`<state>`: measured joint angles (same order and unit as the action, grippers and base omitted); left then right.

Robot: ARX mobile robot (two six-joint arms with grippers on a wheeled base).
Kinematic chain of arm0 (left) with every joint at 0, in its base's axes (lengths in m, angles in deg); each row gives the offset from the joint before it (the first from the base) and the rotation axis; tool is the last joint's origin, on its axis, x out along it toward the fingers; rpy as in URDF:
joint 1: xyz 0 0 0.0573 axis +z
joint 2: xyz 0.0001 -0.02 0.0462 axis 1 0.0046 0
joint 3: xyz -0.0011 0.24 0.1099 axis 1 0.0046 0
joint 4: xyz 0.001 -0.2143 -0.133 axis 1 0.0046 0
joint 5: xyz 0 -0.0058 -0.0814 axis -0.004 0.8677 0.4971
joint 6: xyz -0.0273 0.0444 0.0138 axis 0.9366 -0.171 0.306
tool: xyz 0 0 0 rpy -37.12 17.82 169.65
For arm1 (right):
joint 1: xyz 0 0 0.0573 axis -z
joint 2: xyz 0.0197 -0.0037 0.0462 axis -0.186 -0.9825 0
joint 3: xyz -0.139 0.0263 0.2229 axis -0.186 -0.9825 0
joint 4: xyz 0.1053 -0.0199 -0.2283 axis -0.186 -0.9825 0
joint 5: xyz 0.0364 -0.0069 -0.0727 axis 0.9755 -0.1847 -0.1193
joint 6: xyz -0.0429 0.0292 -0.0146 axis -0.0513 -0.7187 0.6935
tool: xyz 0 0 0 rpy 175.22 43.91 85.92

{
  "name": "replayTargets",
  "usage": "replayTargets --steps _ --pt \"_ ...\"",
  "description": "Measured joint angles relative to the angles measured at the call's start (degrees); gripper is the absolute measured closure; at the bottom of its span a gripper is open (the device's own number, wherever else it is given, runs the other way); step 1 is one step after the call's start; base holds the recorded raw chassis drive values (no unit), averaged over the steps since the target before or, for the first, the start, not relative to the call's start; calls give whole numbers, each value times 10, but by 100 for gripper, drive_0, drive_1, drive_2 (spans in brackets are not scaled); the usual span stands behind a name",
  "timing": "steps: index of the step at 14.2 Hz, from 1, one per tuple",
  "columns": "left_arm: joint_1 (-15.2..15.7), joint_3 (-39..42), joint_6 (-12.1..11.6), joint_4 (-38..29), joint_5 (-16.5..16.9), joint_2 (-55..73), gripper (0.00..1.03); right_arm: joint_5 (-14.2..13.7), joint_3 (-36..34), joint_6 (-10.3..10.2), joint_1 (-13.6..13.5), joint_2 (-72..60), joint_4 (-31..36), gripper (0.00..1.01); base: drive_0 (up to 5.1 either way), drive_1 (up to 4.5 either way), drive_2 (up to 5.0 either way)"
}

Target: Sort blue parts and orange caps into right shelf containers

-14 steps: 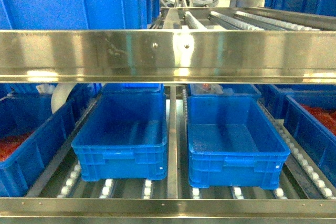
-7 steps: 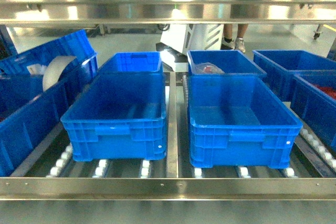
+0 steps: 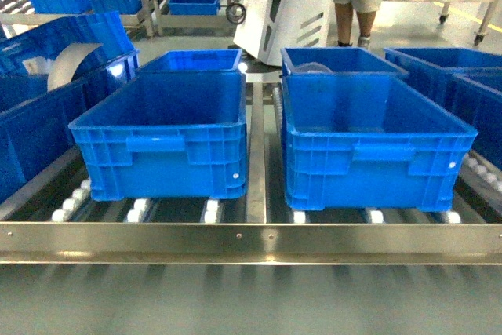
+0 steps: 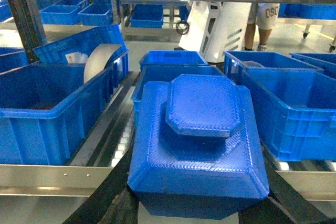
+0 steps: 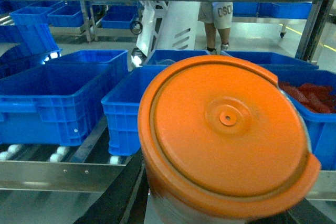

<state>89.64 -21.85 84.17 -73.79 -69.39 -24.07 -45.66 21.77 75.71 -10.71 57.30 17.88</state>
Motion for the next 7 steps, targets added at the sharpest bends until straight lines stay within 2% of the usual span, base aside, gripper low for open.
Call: replayTargets --steps 7 --pt "0 0 0 0 0 0 60 0 0 0 0 0 0 58 0 0 0"
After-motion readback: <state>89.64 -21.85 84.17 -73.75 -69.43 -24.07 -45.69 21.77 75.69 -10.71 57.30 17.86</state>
